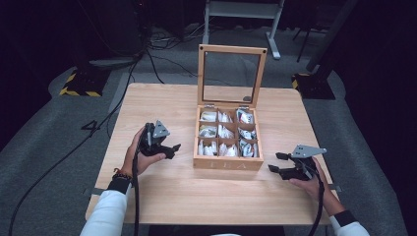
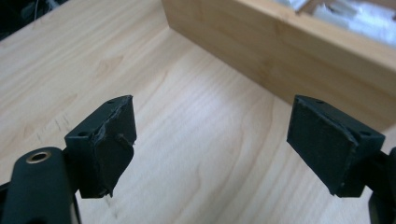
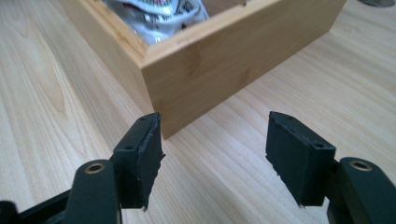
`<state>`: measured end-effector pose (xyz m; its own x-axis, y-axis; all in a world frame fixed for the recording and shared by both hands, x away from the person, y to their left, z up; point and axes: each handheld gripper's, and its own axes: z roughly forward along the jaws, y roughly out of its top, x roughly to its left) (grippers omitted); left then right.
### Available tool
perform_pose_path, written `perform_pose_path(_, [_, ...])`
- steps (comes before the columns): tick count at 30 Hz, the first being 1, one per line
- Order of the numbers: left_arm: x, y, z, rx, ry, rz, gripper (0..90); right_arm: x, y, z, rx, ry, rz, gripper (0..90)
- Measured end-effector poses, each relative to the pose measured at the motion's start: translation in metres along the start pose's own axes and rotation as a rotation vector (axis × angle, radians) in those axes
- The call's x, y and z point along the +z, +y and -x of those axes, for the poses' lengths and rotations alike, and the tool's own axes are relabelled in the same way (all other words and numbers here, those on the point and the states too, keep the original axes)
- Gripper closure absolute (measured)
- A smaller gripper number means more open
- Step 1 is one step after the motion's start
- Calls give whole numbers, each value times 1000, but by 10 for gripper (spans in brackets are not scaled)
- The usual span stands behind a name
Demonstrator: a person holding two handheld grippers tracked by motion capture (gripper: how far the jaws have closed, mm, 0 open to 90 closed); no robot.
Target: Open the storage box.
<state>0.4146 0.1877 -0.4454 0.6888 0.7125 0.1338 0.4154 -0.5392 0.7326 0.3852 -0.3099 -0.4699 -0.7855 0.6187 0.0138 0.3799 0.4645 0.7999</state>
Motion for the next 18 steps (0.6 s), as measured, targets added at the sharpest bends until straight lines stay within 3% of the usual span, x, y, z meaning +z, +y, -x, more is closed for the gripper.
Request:
perform_pose_path(10, [-13,-30,18,31,-17,-58,166,-11,26,-7,-51,-9,30,381])
perform_pose_path(12, [-13,-35,19,18,-50,-77,164,-13,33,-10,-66,-7,34,385])
perform_pose_path(15, [-13,-41,25,37,-23,-83,172,-12,45,-12,-79,-20,42,386])
perform_pose_path(16, [-12,-43,26,36,-40,-110,169,-11,47,-12,-78,-17,48,387])
perform_pose_path(18, [-12,-46,26,23,-71,-119,168,-10,56,-14,-88,-14,62,387])
